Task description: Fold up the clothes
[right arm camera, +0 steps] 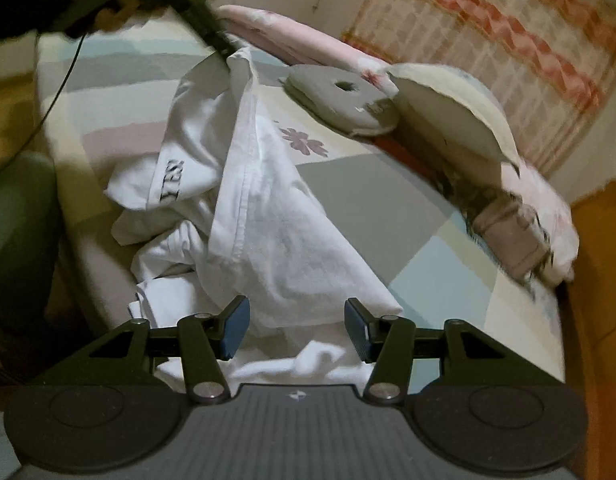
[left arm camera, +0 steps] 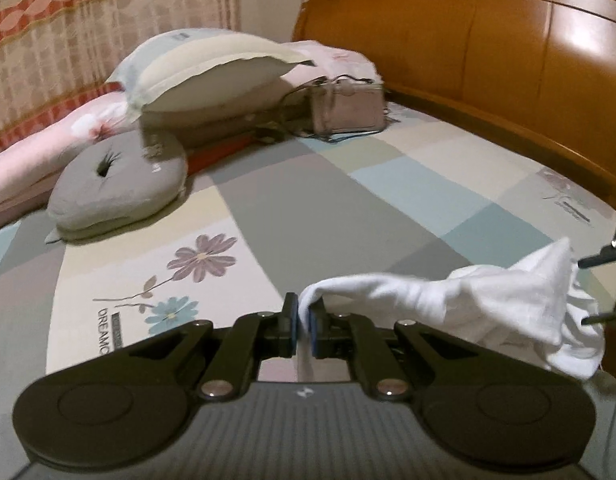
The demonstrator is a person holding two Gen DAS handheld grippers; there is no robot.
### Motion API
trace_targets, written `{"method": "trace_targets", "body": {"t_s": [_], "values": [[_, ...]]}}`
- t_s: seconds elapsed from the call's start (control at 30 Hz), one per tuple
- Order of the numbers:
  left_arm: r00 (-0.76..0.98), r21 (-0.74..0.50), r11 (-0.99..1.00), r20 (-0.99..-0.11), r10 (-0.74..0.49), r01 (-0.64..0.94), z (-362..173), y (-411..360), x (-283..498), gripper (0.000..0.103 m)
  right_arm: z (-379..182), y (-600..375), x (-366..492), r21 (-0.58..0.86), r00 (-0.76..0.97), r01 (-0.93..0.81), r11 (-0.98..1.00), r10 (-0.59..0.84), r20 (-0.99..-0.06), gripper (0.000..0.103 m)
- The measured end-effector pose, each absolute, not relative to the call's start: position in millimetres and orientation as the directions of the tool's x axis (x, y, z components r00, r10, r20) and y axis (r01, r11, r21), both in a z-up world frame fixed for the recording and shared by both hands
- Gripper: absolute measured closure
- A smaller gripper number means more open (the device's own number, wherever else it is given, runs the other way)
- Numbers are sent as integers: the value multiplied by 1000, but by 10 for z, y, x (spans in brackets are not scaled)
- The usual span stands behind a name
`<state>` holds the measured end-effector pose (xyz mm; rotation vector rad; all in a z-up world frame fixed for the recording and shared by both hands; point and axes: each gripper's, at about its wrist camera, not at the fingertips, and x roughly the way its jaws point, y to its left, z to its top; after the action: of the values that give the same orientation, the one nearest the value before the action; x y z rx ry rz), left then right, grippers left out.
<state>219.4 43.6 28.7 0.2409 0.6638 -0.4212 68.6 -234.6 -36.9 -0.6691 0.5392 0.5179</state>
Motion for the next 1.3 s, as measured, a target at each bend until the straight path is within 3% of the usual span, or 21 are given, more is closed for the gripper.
{"method": "trace_targets", "body": {"t_s": [0.27,0.33,0.4,0.53,0.57,0.87,1.17,1.27,1.3], "values": [[698,64,894,-651,-300,444,198,474,2308,99,-738,-1975,731,-590,758,-630,504,233,-610,46],[696,63,894,-652,-299,443,187,473,2331,99,-842,-1917,791,-646,780,-606,463,187,-597,50],[695,67,894,-655,-296,443,168,477,2360,99,-882,-1910,853,-673,792,-593,443,168,-587,56],[697,79,894,-658,-286,442,128,496,2421,99,-753,-1968,967,-650,790,-589,480,176,-587,91],[698,82,894,-658,-284,440,120,502,2439,99,-695,-1996,997,-638,791,-585,501,180,-584,95],[716,100,896,-642,-275,433,120,483,2699,99,-159,-2432,1593,-480,814,-501,721,204,-544,97],[709,98,901,-656,-260,422,-25,415,3062,99,-284,-2845,2582,-79,654,-525,848,342,-675,97],[698,92,904,-670,-254,418,-124,414,3146,99,-405,-2953,2774,12,608,-519,855,378,-698,89],[696,91,904,-671,-256,419,-145,416,3153,99,-423,-2986,2799,33,604,-514,857,388,-696,82]]}}
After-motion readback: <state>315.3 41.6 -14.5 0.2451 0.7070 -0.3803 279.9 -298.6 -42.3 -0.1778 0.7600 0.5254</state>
